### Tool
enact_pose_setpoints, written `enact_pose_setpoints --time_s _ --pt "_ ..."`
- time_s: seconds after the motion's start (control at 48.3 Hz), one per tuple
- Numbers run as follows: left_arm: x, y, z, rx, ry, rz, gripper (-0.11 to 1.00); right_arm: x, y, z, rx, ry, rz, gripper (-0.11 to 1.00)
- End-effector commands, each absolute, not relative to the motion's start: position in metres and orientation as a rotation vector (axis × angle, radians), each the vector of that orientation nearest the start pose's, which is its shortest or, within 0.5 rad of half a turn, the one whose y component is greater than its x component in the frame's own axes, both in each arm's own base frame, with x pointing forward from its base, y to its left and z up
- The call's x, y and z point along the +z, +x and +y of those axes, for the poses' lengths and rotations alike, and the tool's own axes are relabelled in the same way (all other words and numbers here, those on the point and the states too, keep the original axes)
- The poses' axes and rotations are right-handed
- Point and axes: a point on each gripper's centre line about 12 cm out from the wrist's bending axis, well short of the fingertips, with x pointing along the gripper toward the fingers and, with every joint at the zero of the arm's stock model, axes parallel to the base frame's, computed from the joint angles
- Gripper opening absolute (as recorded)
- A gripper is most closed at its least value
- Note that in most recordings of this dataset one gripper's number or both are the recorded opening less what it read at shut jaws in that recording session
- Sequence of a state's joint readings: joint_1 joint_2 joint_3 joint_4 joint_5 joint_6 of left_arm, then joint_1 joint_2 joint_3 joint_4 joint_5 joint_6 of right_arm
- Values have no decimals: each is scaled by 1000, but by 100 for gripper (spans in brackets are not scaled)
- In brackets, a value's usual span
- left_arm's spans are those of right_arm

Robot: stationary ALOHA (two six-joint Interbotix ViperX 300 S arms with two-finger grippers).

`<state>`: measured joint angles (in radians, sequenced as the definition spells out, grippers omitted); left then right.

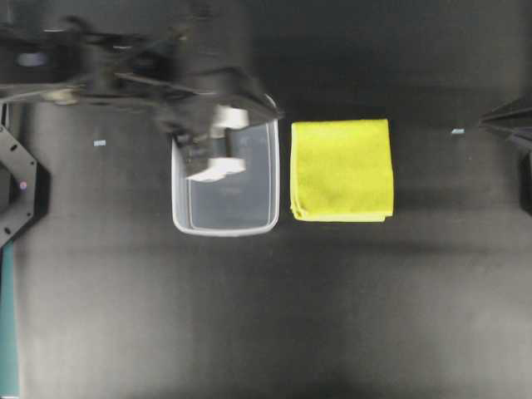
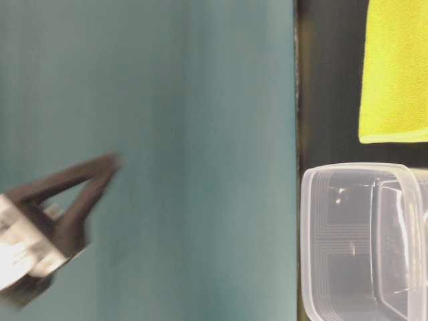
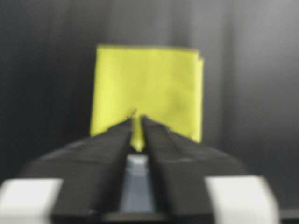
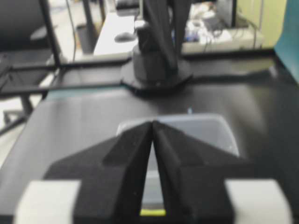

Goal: Place the yellow towel into the container with the left arm.
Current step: 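Move the left gripper over the container to the yellow towel and grasp it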

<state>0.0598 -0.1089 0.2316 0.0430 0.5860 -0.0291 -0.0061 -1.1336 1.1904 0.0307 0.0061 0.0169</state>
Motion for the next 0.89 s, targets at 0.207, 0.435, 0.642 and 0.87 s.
enact_pose_setpoints --time_s 0.207,0.435,0.642,0.87 --pt "288 465 32 85 -9 897 81 284 165 -1 -9 52 34 66" --pt "237 501 28 70 0 983 87 297 151 -1 -6 50 -52 74" --pt "191 523 22 33 48 1066 87 298 138 -1 -5 53 -100 74" --pt "142 536 3 -38 123 1169 87 294 135 -1 -4 61 -98 74"
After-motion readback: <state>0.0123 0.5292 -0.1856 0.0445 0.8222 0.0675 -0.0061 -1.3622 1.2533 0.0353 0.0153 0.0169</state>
